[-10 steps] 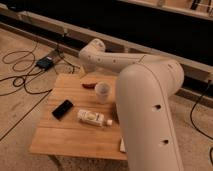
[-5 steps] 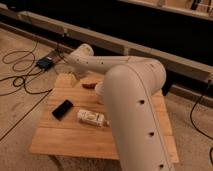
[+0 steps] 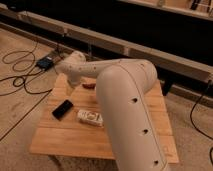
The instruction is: Push the eraser across the table
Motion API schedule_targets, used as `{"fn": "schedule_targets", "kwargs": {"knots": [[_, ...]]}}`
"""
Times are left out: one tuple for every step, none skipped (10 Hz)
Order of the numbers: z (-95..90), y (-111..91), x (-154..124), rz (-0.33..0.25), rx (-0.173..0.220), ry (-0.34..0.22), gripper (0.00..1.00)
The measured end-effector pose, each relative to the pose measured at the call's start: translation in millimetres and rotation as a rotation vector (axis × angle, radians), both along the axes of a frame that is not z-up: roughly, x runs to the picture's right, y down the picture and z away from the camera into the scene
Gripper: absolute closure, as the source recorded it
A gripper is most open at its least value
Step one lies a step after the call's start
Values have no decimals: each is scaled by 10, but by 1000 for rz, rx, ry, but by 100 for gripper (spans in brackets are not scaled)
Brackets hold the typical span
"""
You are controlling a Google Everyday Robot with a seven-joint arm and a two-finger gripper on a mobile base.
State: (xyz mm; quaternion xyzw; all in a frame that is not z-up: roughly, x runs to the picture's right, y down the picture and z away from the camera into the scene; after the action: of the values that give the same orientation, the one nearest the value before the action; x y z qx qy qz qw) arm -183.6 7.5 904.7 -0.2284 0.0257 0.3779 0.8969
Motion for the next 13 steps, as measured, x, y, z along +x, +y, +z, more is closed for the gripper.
{"fn": "schedule_targets", "kwargs": {"knots": [[-23, 58, -43, -15, 5, -7, 20], [-71, 137, -105, -36, 14, -17, 20], [-127, 205, -149, -50, 21, -23, 20], [-191, 304, -200, -63, 25, -28, 20], [-257, 409, -242, -73, 29, -29, 20], [-296, 499, -277, -79, 27, -28, 20], [-335, 606, -325, -87, 24, -24, 20], [-367, 719, -400, -97, 18, -21, 20], [-387, 848, -517, -113, 9, -17, 20], [-384, 942, -630, -125, -1, -14, 20], [-367, 1004, -728, -130, -10, -12, 20], [-330, 1055, -846, -134, -19, -4, 20], [-296, 1083, -962, -136, -25, -1, 20]]}}
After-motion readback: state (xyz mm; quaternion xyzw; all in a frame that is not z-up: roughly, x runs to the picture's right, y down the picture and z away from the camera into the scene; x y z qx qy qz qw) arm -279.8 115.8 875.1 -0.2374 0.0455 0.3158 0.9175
